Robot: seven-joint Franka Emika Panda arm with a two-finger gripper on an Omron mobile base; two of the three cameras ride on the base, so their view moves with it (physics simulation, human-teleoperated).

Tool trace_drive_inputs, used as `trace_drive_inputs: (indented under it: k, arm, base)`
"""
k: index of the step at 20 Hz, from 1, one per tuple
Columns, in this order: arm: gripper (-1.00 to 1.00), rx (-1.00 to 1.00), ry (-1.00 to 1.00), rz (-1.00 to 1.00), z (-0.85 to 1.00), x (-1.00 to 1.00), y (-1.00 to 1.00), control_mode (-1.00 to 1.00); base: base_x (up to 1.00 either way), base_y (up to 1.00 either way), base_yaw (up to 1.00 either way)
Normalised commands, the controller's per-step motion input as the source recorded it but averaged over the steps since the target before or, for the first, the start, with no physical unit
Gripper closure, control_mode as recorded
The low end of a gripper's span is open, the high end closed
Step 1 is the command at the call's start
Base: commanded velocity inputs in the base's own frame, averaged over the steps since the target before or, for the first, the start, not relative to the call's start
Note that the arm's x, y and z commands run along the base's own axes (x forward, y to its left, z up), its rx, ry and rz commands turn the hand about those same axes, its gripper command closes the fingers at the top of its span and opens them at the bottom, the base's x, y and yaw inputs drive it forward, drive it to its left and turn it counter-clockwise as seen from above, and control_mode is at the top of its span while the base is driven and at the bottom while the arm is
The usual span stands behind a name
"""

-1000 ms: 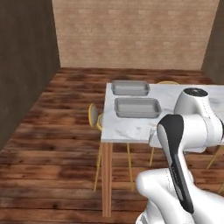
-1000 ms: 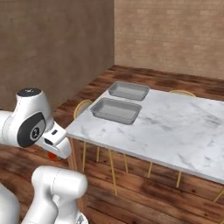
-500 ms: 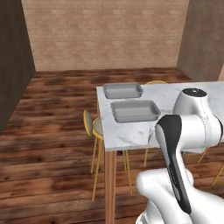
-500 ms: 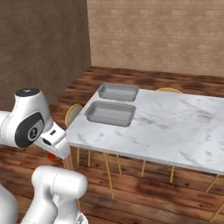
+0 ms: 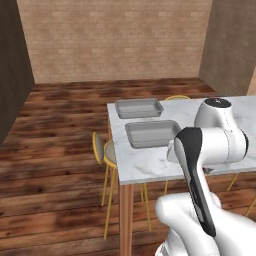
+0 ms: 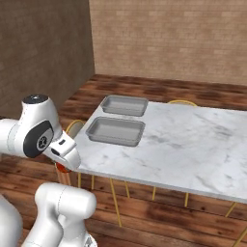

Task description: Place the cold items (tomato and mushroom) from the fridge in one tupperware on the dining counter. Place the warm items (kebab skewer and hot dog) in the stove area in another tupperware.

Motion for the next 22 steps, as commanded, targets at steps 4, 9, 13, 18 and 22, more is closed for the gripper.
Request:
trace_drive_inputs:
  k: [4,9,13,18,22]
  arm:
    - [1.0,0.0,0.02,0.0,0.13,0.43,-0.02,-1.0]
    - [1.0,0.0,0.03,0.0,0.46,0.94,-0.1,-1.0]
    - [1.0,-0.02,0.1,-0.05,0.13,1.0,-0.04,-1.0]
    - [1.0,0.0,0.09,-0.06,-0.04,1.0,0.0,-1.0]
    - [1.0,0.0,0.08,-0.08,-0.34,1.0,-0.06,-1.0]
  base:
    - [0.0,0.0,0.0]
    - [0.0,0.0,0.0]
    - [0.0,0.0,0.0]
    - [0.0,0.0,0.0]
    - [0.0,0.0,0.0]
